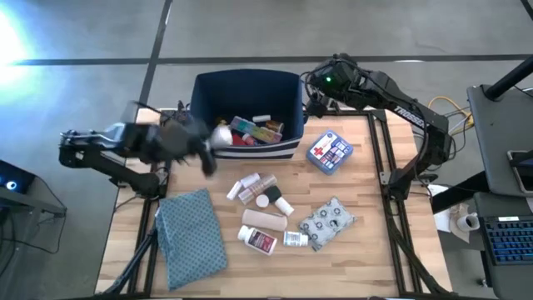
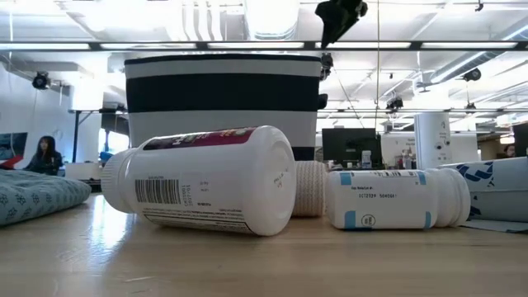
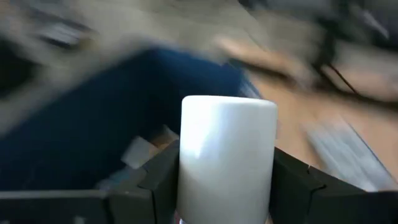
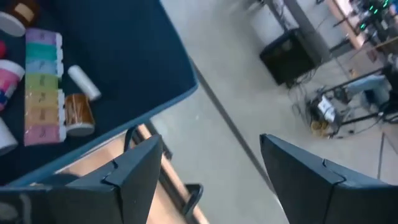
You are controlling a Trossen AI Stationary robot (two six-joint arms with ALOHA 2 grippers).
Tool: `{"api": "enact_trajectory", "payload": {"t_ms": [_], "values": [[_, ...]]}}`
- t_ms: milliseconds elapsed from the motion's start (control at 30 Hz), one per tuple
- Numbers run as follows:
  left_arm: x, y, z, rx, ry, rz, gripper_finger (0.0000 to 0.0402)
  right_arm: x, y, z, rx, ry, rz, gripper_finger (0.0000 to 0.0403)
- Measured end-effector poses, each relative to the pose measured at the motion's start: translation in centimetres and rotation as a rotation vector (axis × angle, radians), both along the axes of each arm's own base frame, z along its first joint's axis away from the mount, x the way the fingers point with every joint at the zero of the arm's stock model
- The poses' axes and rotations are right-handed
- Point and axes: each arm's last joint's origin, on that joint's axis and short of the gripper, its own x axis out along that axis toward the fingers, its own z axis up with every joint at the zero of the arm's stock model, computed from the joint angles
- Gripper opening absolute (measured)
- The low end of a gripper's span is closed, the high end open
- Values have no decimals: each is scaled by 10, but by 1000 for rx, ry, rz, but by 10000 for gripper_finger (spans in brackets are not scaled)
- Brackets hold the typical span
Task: Pick & place medical supplies in basket/bin
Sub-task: Put the small white pill bottle into the blue bin
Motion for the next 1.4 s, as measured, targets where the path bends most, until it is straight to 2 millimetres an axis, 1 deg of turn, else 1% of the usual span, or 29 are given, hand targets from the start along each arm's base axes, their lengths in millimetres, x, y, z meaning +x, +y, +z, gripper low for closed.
{"api": "enact_trajectory", "payload": {"t_ms": [33, 100, 200, 300, 500, 600, 667, 767, 867, 1033, 1167, 1267, 1400], "values": [[-4, 6, 10, 35, -37, 85, 170, 0, -1, 1, -9, 0, 7, 267], [-10, 17, 21, 78, -72, 218, 170, 0, -2, 1, -7, 5, 25, 267], [-12, 33, 23, 93, -61, 294, 171, -1, -1, -2, 50, 12, 74, 263], [-7, 46, 14, 72, -21, 314, 171, -5, 3, -6, 127, 30, 84, 259], [14, 73, -8, 42, 71, 375, 171, -27, 14, -11, 257, 69, -33, 261], [25, 95, -23, 25, 143, 420, 172, -36, 20, -13, 317, 2, -61, 265], [33, 111, -32, -20, 170, 420, 172, -42, 23, -17, 358, -53, -70, 268], [41, 134, -42, -55, 184, 449, 172, -47, 29, -31, 392, -113, -113, 272], [49, 147, -45, 10, 253, 425, 179, -53, 37, -50, 429, -162, -168, 275], [61, 155, -42, 161, 384, 315, 228, -58, 59, -84, 503, -219, -225, 277], [59, 152, -31, 214, 431, 268, 268, -51, 77, -108, 539, -325, -193, 274], [51, 142, -18, 201, 459, 237, 282, -42, 87, -122, 568, -398, -124, 270], [39, 112, 4, 103, 426, 106, 285, -32, 95, -139, 629, -450, -78, 266]]}}
